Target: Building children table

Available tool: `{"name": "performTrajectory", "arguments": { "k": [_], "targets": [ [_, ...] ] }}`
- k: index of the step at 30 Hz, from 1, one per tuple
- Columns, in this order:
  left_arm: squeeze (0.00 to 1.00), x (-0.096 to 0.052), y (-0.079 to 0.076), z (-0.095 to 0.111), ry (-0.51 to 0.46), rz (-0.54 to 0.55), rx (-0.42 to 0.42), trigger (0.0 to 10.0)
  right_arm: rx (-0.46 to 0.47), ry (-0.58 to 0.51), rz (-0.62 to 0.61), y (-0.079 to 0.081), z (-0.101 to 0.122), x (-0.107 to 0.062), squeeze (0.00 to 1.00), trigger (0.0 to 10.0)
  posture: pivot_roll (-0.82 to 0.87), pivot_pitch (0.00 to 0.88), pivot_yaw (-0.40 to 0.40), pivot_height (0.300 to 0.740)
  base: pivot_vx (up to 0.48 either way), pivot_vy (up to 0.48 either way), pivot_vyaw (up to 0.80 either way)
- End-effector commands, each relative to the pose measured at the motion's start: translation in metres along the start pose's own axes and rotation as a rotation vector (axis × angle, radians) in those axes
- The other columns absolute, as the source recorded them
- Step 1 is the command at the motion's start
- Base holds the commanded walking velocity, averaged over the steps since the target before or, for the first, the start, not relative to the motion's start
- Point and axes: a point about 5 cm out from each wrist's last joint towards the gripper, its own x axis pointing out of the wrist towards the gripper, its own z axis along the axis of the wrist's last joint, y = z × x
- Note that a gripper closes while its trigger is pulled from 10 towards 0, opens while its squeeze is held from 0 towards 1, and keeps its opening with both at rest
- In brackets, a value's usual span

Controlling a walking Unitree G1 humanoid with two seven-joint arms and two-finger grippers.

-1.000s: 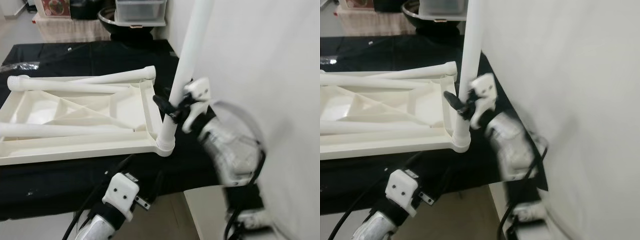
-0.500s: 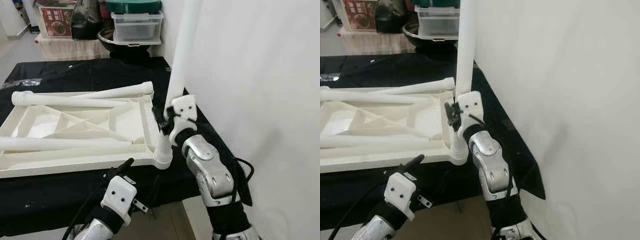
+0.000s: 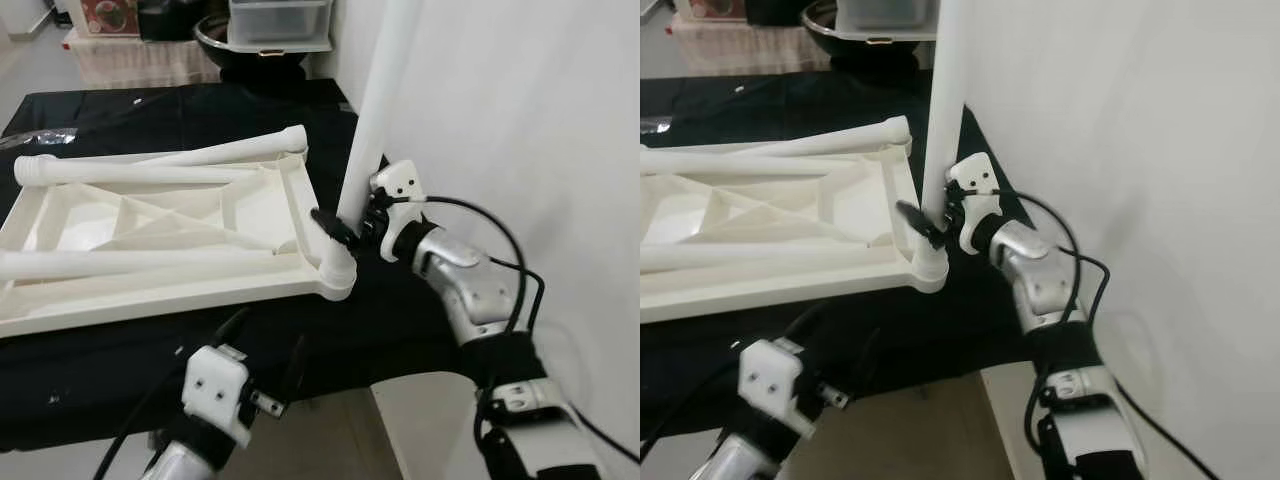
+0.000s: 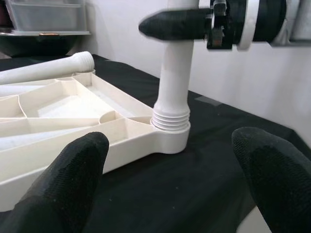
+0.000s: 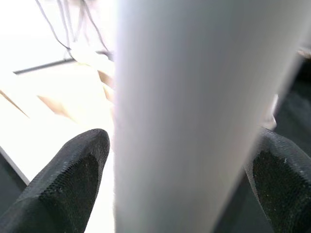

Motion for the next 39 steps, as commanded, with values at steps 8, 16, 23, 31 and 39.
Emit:
{"name": "performTrajectory", "arguments": {
  "k": [8, 16, 23, 31, 39],
  "targets": [
    [0.00, -0.011, 0.000, 0.017, -0.014, 0.009, -0.053, 10.0, 0.027, -0.049, 0.262, -0.011, 0.014, 0.003, 0.00, 10.0, 0.13, 0.147, -0.127, 0.740, 0.000, 0.000, 0.00],
    [0.00, -0.016, -0.001, 0.023, -0.010, 0.023, -0.056, 10.0, 0.020, -0.034, 0.326, -0.013, 0.010, -0.001, 0.00, 0.0, 0.12, 0.135, -0.133, 0.740, 0.000, 0.000, 0.00],
    [0.00, -0.023, 0.003, 0.029, 0.019, 0.045, -0.010, 10.0, 0.003, 0.029, 0.188, -0.013, -0.013, -0.006, 0.00, 0.0, 0.10, 0.126, -0.124, 0.740, 0.000, 0.000, 0.00],
    [0.00, -0.034, 0.011, 0.039, 0.033, 0.110, -0.009, 10.0, -0.163, 0.227, -0.575, 0.021, -0.054, -0.020, 0.00, 0.0, 0.11, 0.124, -0.118, 0.740, 0.000, 0.000, 0.00],
    [0.00, -0.023, 0.016, 0.029, 0.037, 0.121, -0.022, 10.0, -0.084, 0.151, -0.450, 0.059, -0.051, 0.006, 0.00, 10.0, 0.09, 0.091, -0.098, 0.740, 0.000, 0.000, 0.00]
  ]
}}
